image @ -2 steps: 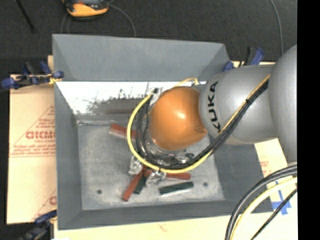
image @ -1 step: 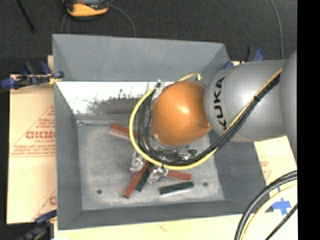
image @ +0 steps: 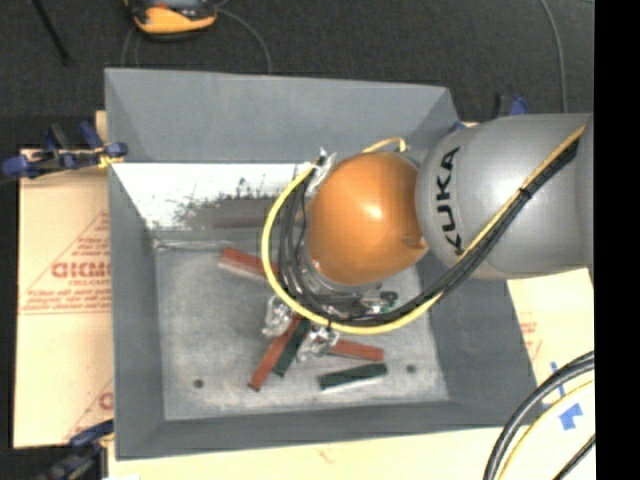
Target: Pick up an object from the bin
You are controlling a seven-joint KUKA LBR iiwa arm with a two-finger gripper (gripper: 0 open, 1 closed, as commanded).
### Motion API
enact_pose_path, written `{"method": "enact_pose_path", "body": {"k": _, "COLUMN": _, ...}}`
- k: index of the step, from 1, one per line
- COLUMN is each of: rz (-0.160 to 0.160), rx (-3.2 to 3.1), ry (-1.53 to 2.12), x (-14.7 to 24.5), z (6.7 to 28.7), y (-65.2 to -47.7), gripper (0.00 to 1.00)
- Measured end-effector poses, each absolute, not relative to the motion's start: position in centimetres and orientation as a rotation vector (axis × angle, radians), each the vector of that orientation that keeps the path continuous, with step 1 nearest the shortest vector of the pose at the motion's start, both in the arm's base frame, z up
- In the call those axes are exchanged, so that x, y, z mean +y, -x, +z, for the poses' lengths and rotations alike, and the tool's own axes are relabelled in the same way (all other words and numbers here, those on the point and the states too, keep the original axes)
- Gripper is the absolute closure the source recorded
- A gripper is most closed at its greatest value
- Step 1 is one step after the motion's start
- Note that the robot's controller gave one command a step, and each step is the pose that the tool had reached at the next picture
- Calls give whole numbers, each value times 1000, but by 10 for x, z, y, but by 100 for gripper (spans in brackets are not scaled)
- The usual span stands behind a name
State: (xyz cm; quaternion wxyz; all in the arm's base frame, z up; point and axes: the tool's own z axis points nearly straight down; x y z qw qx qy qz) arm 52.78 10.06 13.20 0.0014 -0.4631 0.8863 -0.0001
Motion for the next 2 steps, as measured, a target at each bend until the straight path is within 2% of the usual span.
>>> {"method": "enact_pose_path", "body": {"k": 2, "rz": 2, "rx": 2787, "ry": 1454, "x": 101, "z": 148, "y": -527, "gripper": 100}}
